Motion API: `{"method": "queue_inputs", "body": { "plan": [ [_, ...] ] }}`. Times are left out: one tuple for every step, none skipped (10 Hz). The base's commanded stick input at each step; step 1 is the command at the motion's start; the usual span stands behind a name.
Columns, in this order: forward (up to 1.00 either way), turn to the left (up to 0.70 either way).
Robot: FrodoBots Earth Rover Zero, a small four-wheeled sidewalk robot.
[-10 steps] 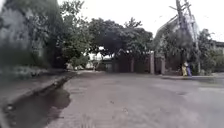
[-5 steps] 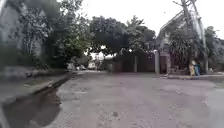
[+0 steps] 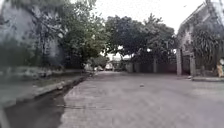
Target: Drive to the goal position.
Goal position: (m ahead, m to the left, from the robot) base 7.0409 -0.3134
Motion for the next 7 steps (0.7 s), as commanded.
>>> {"method": "queue_inputs", "body": {
  "plan": [
    [1.0,0.0],
    [1.0,0.0],
    [1.0,0.0],
    [1.0,0.0],
    [1.0,0.0],
    [1.0,0.0],
    [1.0,0.0]
  ]
}}
